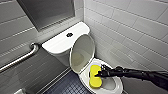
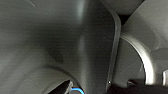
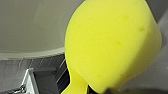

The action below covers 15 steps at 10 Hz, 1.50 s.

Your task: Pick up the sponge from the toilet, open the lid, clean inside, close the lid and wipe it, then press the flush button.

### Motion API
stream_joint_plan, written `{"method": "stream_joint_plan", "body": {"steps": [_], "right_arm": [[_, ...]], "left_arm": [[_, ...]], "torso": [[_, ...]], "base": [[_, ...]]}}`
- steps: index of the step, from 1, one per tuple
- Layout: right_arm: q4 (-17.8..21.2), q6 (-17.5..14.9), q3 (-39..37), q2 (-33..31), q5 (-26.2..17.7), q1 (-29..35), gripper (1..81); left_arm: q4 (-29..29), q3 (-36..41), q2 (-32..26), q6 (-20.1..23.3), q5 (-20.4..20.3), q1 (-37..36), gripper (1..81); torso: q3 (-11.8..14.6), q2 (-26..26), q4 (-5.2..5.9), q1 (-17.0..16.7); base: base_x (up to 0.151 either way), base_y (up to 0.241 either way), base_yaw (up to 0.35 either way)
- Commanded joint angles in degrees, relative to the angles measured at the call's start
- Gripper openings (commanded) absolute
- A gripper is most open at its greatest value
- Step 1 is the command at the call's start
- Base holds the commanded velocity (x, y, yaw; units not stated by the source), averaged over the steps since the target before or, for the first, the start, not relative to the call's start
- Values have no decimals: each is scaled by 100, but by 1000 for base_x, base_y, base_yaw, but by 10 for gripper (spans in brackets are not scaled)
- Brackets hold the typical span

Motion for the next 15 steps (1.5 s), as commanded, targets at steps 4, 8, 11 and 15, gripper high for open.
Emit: {"method": "stream_joint_plan", "body": {"steps": [4,8,11,15], "right_arm": [[17,1119,-1056,702,856,737,10],[-26,1242,-1495,1553,918,491,10],[-325,1233,-1680,1686,891,-37,10],[-835,1260,-863,913,742,-643,10]], "left_arm": [[-55,134,58,14,411,145,811],[-64,134,58,14,411,145,811],[-64,134,49,14,411,144,811],[-64,134,49,14,411,145,811]], "torso": [[0,0,0,0],[0,0,0,0],[0,0,0,0],[0,0,0,0]], "base": [[0,0,0],[0,0,0],[0,0,0],[0,0,0]]}}
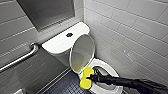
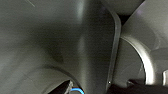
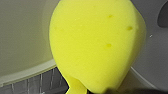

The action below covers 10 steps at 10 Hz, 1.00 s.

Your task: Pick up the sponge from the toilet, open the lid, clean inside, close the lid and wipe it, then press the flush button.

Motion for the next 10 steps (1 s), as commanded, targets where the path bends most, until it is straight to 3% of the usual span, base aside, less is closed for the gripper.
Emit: {"method": "stream_joint_plan", "body": {"steps": [1,3,7,10], "right_arm": [[-322,44,1283,-916,-755,156,10],[-357,44,1828,-1488,-790,77,10],[-419,44,2093,-1964,-790,-292,10],[-419,44,2665,-2852,-773,-530,10]], "left_arm": [[-54,134,49,14,409,145,811],[-45,134,49,14,409,145,811],[-45,143,40,23,409,145,811],[-36,151,40,23,409,145,811]], "torso": [[0,0,0,0],[0,0,0,0],[0,0,0,0],[0,0,0,0]], "base": [[0,0,0],[0,0,0],[0,0,0],[0,0,0]]}}
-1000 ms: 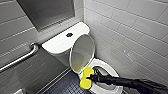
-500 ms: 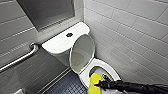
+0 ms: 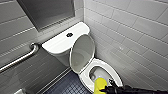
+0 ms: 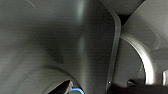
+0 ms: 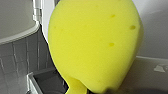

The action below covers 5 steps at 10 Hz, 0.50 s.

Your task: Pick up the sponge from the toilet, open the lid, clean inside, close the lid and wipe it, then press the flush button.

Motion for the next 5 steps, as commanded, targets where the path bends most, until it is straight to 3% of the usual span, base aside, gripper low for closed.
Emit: {"method": "stream_joint_plan", "body": {"steps": [1,5], "right_arm": [[-75,31,741,-1017,-466,161,10],[-75,31,1069,-1935,-246,-340,10]], "left_arm": [[-37,151,40,20,403,144,811],[-29,160,32,29,403,136,811]], "torso": [[0,0,0,0],[0,0,0,0]], "base": [[0,0,0],[0,0,0]]}}
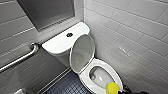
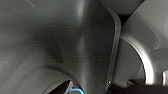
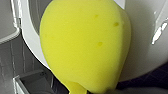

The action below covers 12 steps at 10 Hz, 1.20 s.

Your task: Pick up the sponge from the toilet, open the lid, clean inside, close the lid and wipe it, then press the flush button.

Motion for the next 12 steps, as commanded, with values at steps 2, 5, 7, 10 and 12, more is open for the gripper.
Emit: {"method": "stream_joint_plan", "body": {"steps": [2,5,7,10,12], "right_arm": [[-58,36,303,-839,-169,-267,10],[-76,36,303,-1515,-37,-749,10],[-146,-8,92,-1682,-28,-1418,10],[-568,-245,-831,-1296,587,-2816,10],[-752,-246,-1594,-814,1290,-3466,10]], "left_arm": [[-28,160,23,29,379,145,811],[-28,169,14,38,361,119,811],[-28,362,-109,38,361,40,811],[-37,1109,-619,11,370,-198,811],[-55,1485,-916,11,440,-373,811]], "torso": [[0,0,0,0],[0,-2,0,0],[0,-2,0,0],[0,-2,0,0],[0,-2,0,0]], "base": [[0,0,0],[0,0,0],[0,0,0],[0,0,0],[0,0,0]]}}
